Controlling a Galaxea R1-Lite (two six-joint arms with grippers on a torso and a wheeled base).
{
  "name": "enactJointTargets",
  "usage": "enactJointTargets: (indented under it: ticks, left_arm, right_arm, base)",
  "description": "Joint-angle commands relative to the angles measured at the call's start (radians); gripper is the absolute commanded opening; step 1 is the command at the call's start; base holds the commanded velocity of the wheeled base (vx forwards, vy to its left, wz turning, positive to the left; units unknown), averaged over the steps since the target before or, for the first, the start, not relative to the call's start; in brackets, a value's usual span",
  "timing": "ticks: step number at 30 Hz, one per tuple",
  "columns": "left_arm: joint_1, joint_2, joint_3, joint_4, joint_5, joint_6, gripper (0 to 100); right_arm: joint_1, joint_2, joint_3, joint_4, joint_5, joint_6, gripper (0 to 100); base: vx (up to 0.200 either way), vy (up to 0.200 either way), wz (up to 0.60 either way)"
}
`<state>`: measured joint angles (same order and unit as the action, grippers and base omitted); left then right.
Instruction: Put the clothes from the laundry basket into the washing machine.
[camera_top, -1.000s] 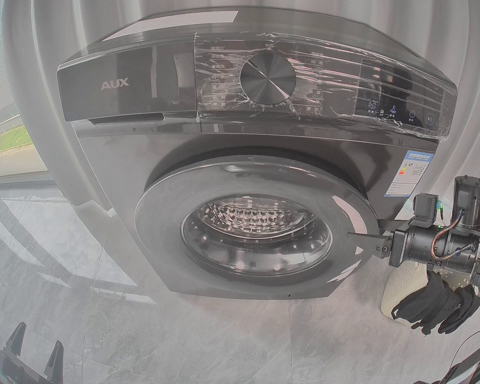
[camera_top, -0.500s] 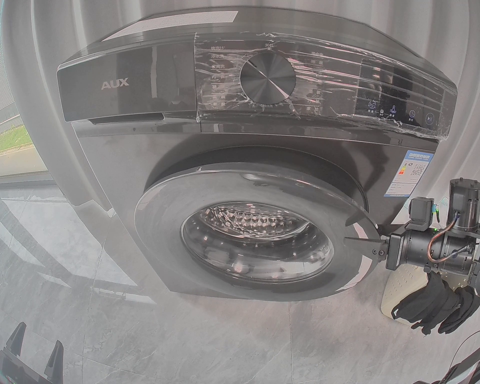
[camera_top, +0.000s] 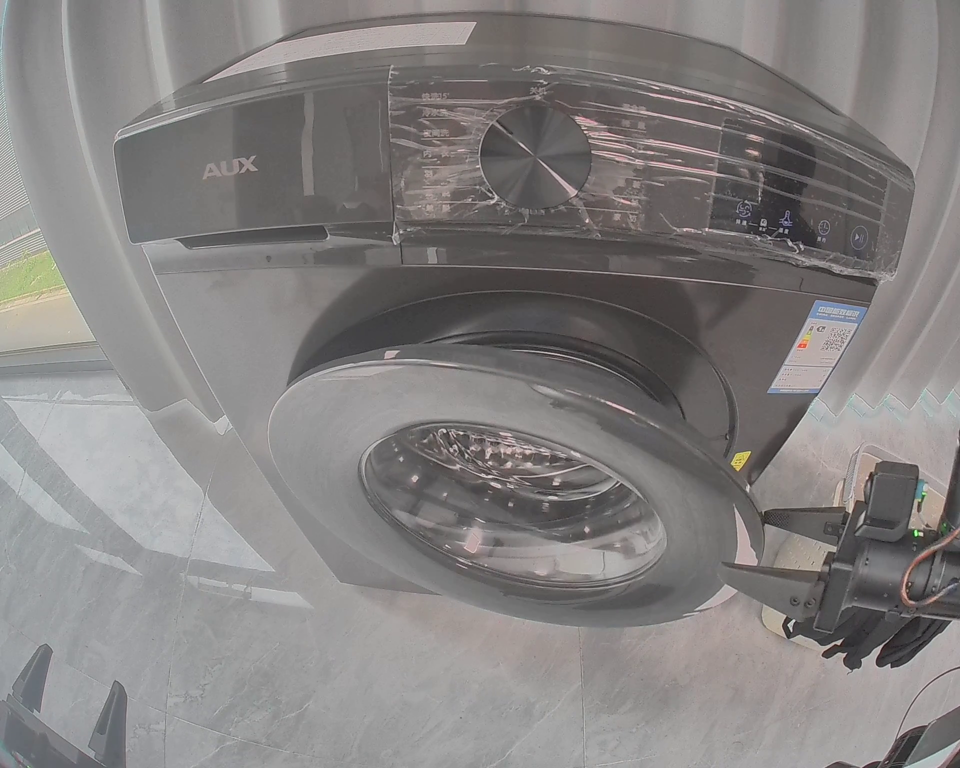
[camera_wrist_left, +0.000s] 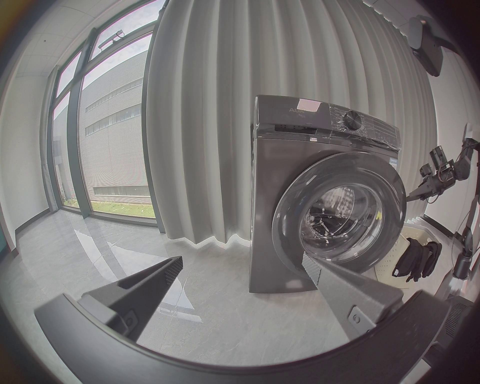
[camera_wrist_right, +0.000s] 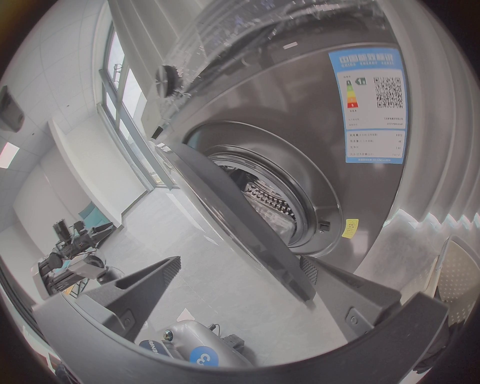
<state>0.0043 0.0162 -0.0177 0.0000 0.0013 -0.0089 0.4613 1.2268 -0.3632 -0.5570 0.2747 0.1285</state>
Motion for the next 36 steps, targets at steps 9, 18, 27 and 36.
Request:
enactJointTargets:
  ticks: [9,18,27,36]
  left_arm:
    - [0.0,-0.013,0.018,0.0,0.0,0.0,100]
    - [0.0,-0.013,0.018,0.0,0.0,0.0,100]
    - [0.0,-0.013,0.018,0.0,0.0,-0.002,100]
    - [0.0,-0.013,0.018,0.0,0.0,0.0,100]
  right_arm:
    - [0.02,-0.11,-0.003,-0.009,0.006,0.017,100]
    - [0.037,0.002,-0.051,-0.011,0.006,0.059,100]
    - [0.137,0.028,-0.026,-0.007,0.006,0.066,100]
    - [0.152,-0.09,0.017,-0.003,0.041,0.085,100]
  base:
    - [0.0,0.0,0.0]
    - [0.0,0.0,0.0]
    - [0.0,0.0,0.0]
    - [0.0,0.0,0.0]
